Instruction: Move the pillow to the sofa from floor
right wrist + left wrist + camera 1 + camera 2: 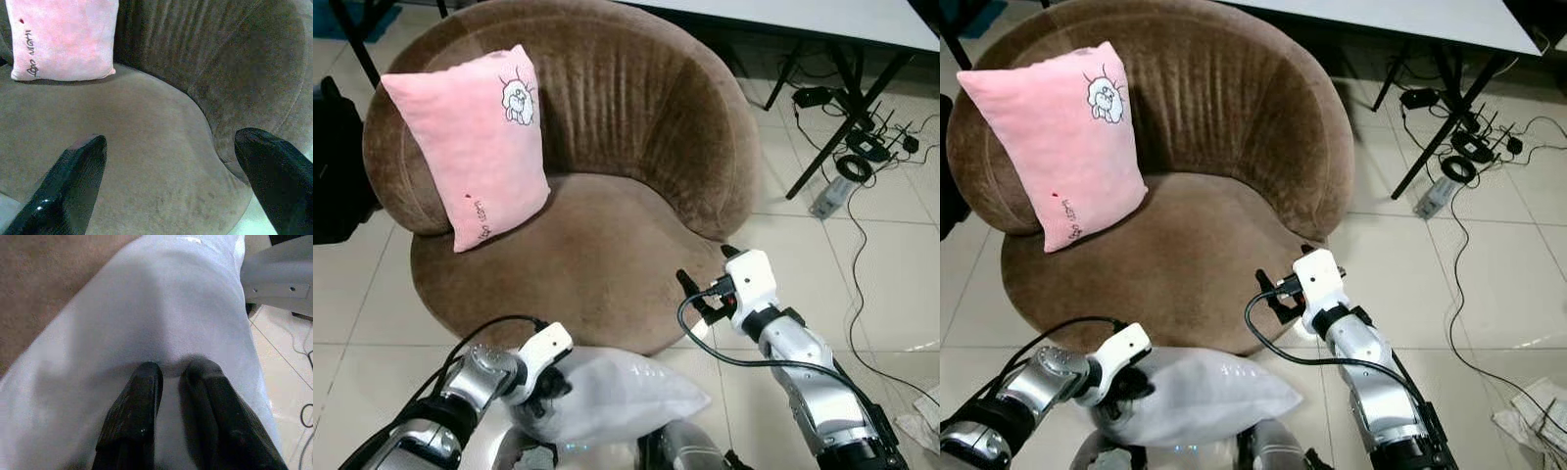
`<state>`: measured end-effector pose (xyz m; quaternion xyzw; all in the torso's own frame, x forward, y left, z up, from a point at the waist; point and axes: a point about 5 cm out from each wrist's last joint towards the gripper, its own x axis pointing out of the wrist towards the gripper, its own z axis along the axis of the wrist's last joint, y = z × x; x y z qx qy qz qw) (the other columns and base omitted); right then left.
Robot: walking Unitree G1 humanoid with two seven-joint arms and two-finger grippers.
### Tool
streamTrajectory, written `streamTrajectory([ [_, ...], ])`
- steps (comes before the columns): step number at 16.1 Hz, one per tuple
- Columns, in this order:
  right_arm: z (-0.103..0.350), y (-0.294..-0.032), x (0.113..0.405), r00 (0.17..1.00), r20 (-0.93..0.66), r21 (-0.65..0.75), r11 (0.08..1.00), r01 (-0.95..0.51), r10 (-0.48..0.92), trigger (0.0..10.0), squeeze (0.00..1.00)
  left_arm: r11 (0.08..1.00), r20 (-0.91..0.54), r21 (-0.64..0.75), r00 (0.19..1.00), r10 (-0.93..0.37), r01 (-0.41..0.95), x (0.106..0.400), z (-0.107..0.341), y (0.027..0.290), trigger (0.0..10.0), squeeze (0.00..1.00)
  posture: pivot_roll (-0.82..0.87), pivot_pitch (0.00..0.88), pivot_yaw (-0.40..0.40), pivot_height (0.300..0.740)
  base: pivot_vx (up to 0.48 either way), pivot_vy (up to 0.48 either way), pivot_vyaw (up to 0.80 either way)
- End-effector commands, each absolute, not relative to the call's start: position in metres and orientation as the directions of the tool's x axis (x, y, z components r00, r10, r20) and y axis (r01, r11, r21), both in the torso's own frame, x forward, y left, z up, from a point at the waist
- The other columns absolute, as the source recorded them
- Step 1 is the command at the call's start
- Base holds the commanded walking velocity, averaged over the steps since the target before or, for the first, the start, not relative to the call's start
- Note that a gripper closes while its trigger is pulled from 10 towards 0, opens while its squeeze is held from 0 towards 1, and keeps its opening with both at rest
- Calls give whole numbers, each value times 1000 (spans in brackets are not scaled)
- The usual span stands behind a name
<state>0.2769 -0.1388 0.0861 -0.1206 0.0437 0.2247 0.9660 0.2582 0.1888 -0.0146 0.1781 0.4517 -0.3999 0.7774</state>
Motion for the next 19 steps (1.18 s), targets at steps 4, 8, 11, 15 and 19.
streamTrajectory([
  [4,83,-144,275,894,-163,-227,866,-445,417,10000,176,611,-847,-17,314,-430,791,261,-16,187,10000,1000,-110,231,-149,740,0,0,0],
  [8,82,-145,274,893,-167,-229,865,-447,417,10000,180,597,-795,96,422,-435,797,285,6,184,10000,1000,-114,222,-153,740,0,0,0],
  [11,82,-146,275,894,-167,-230,866,-444,415,10000,176,623,-700,206,558,-445,754,318,48,189,10000,1000,-108,213,-152,740,0,0,0],
  [15,82,-144,276,893,-164,-229,865,-447,419,10000,180,599,-703,206,543,-459,773,318,50,187,10000,1000,-107,208,-148,740,0,0,0],
  [19,81,-145,275,893,-167,-228,865,-447,417,10000,176,581,-704,182,518,-487,794,314,49,184,10000,1000,-108,210,-148,740,0,0,0],
])
